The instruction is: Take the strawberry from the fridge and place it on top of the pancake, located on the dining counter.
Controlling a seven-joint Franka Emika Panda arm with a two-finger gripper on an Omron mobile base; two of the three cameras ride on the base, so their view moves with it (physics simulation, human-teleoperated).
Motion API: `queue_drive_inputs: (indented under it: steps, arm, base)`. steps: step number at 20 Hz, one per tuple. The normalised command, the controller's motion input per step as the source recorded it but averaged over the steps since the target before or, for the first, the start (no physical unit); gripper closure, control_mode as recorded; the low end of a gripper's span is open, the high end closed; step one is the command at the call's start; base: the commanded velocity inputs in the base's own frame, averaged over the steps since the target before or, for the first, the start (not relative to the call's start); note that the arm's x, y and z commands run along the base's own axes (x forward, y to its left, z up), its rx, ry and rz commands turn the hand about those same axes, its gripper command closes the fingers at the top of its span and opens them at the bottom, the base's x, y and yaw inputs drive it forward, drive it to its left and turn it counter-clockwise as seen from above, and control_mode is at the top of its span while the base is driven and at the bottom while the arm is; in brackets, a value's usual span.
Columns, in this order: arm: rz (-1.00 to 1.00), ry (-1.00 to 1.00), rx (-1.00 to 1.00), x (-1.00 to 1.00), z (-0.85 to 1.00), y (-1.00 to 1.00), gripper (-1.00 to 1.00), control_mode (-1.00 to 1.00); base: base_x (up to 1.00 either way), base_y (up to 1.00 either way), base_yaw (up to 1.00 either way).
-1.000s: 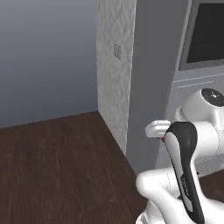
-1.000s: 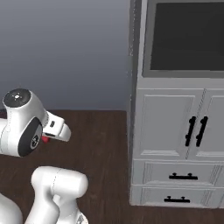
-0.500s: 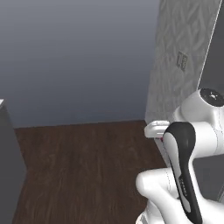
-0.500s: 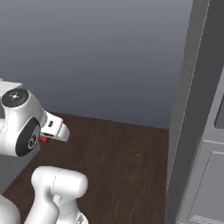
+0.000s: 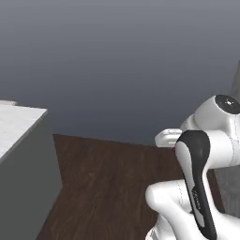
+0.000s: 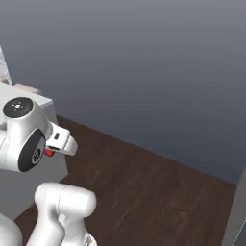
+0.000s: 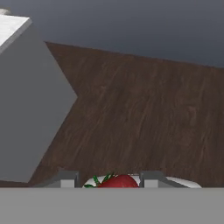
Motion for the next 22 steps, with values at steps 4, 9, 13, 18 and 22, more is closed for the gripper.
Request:
queue_drive_inputs:
  steps: [4, 9, 13, 18, 22]
  arm:
    - [0.00, 0.00, 0.00, 0.00, 0.00, 0.00, 1.00, 1.00]
    - [0.00, 0.00, 0.00, 0.00, 0.00, 0.00, 1.00, 1.00]
    - [0.00, 0.00, 0.00, 0.00, 0.00, 0.00, 1.00, 1.00]
    - [0.00, 0.00, 0.00, 0.00, 0.00, 0.00, 1.00, 1.00]
    - [0.00, 0.00, 0.00, 0.00, 0.00, 0.00, 1.00, 1.00]
  base:
    - [1.00, 0.00, 0.41]
    - [1.00, -0.01, 0.34]
    - [1.00, 0.00, 0.35]
    - [1.00, -0.13, 0.43]
    - [1.00, -0.35, 0.47]
